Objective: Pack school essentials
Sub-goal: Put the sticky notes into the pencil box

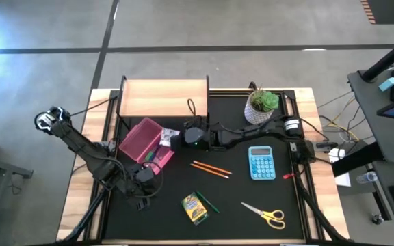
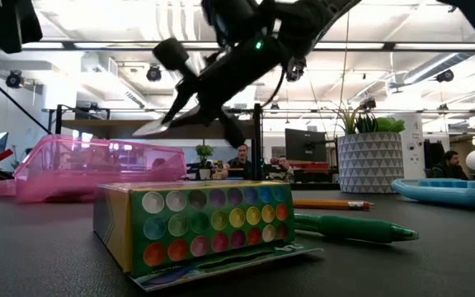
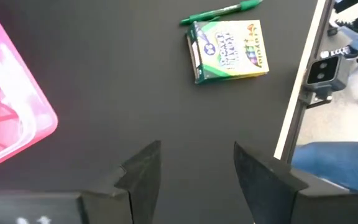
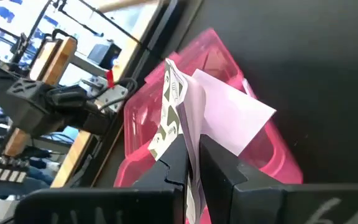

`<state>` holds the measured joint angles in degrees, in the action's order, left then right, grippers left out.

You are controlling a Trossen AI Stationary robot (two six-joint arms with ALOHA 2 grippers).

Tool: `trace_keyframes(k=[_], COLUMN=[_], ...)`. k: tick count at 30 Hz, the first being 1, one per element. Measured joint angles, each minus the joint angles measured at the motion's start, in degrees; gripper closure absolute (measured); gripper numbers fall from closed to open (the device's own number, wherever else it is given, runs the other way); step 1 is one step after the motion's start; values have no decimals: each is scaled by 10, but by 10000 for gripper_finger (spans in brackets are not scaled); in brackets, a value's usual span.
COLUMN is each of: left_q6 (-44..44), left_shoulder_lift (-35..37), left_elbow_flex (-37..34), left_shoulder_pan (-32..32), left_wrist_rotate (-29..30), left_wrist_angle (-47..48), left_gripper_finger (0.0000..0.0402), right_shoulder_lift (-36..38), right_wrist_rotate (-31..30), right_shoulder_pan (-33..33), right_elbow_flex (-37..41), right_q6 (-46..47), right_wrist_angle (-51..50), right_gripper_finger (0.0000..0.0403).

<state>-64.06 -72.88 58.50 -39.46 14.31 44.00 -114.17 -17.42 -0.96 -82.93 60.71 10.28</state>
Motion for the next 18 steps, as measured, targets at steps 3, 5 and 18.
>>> trace_keyframes(k=[3, 5, 18], left_q6=[0, 0, 5], left_shoulder_lift=[0, 0, 0], left_elbow_flex=[0, 0, -1], left_shoulder_pan=[0, 0, 0], left_wrist_rotate=[0, 1, 1], left_wrist_angle=[5, 6, 7], left_gripper_finger=[218, 218, 218], right_shoulder_lift=[-20, -28, -38], right_wrist_rotate=[-1, -4, -21], right_shoulder_pan=[0, -1, -1], right_elbow_flex=[-13, -23, -39], right_q6=[17, 16, -14], right_wrist_angle=[9, 12, -12], right_gripper_finger=[381, 381, 352])
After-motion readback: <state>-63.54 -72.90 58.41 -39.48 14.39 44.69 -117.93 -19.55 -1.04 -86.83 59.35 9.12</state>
